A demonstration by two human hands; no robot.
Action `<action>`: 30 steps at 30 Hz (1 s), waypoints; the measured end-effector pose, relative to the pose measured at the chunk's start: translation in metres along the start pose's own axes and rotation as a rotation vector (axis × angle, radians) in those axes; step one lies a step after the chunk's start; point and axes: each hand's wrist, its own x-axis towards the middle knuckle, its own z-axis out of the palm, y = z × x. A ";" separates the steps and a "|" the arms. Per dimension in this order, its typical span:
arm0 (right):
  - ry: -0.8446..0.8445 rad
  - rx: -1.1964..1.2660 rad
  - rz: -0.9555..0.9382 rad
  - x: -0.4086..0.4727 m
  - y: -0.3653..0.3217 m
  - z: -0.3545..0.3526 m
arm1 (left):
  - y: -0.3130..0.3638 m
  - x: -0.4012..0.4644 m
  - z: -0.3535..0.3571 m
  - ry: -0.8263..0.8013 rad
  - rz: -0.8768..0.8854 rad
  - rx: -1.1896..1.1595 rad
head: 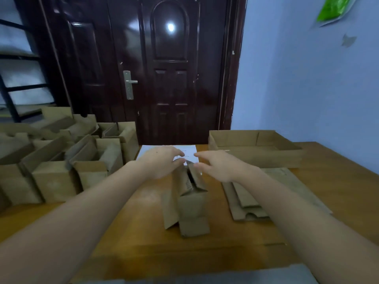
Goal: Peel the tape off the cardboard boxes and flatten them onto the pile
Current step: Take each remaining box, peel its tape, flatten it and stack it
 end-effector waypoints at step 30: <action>0.117 -0.305 0.012 -0.010 -0.017 0.032 | -0.010 -0.084 0.015 0.043 0.144 0.086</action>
